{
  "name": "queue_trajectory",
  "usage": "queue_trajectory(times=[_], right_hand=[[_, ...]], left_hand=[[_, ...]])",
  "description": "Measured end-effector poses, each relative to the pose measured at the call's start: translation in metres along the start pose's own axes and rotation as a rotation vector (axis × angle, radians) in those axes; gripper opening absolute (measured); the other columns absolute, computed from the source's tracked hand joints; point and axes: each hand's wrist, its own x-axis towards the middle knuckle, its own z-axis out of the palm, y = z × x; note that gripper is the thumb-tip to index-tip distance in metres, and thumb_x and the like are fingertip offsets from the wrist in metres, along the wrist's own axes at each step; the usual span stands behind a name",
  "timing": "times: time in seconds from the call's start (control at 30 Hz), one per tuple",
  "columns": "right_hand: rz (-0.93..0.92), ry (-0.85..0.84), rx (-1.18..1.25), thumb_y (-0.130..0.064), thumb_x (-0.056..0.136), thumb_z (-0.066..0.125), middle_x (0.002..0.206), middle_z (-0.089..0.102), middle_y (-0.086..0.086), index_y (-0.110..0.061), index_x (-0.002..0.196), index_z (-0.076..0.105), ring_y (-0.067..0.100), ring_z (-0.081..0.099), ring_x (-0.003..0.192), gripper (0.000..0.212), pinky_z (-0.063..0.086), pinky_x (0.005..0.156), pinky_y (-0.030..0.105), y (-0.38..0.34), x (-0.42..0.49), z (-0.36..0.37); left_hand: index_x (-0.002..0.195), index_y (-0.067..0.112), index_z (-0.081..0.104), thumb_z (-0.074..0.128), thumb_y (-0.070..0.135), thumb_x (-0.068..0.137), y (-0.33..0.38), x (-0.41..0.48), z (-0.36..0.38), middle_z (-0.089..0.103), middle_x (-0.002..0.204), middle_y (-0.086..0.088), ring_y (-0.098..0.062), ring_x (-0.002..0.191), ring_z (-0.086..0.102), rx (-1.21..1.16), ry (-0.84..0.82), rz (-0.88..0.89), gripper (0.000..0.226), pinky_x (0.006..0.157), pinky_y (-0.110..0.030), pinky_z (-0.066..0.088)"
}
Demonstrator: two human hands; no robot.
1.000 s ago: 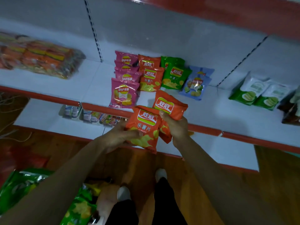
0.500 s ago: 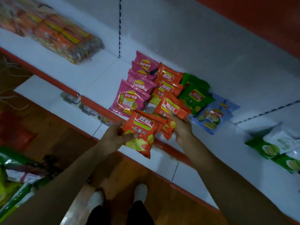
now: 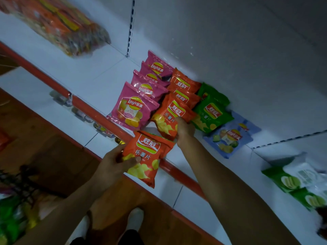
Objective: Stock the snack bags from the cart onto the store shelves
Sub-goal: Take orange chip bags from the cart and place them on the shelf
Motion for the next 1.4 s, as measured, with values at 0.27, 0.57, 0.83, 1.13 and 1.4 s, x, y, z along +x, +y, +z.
queue_trajectory(times=[0.27,0.57,0.83,1.13,1.4], right_hand=[[-0.211,0.256,-0.152,-0.041,0.075,0.076,0.120,0.057,0.008,-0.009,0.123,0.053,0.028,0.060,0.104,0.063,0.050,0.079,0.038,0.024,-0.004,-0.006],[-0.177,-0.313,0.017,-0.050,0.065,0.069,0.114,0.067,0.006,-0.021,0.120,0.053,0.023,0.069,0.098,0.064,0.059,0.075,0.035,0.034,-0.075,-0.058],[-0.277,-0.225,0.095,-0.013,0.081,0.072,0.094,0.068,-0.005,-0.027,0.087,0.060,0.016,0.068,0.086,0.019,0.056,0.084,0.044,0.000,-0.046,-0.042],[-0.248,-0.092,-0.080,-0.032,0.078,0.075,0.118,0.064,0.005,-0.020,0.112,0.059,0.022,0.065,0.099,0.040,0.055,0.086,0.038,0.021,-0.029,-0.025],[-0.146,-0.098,-0.141,-0.036,0.080,0.072,0.118,0.064,0.004,-0.016,0.122,0.055,0.021,0.065,0.095,0.050,0.054,0.088,0.040,0.032,-0.029,-0.026]], left_hand=[[0.118,0.029,0.050,0.066,0.032,0.071,-0.002,0.015,0.008,0.063,0.109,0.012,-0.013,0.096,0.065,0.069,0.013,0.060,0.049,0.070,-0.017,0.056],[0.121,0.031,0.048,0.066,0.040,0.069,0.025,0.049,0.029,0.059,0.120,0.010,-0.005,0.104,0.063,0.286,-0.171,0.166,0.056,0.089,-0.033,0.055],[0.139,0.019,0.038,0.065,0.038,0.083,0.026,0.069,0.041,0.051,0.137,-0.003,-0.023,0.123,0.051,0.778,0.038,0.361,0.065,0.099,-0.046,0.048],[0.114,0.012,0.064,0.076,0.032,0.073,-0.015,0.056,0.040,0.061,0.118,-0.015,-0.037,0.105,0.061,1.250,0.100,0.589,0.047,0.076,-0.046,0.056],[0.116,0.011,0.062,0.072,0.034,0.078,-0.014,0.059,0.042,0.061,0.120,-0.013,-0.034,0.108,0.059,1.246,0.156,0.523,0.046,0.086,-0.046,0.052]])
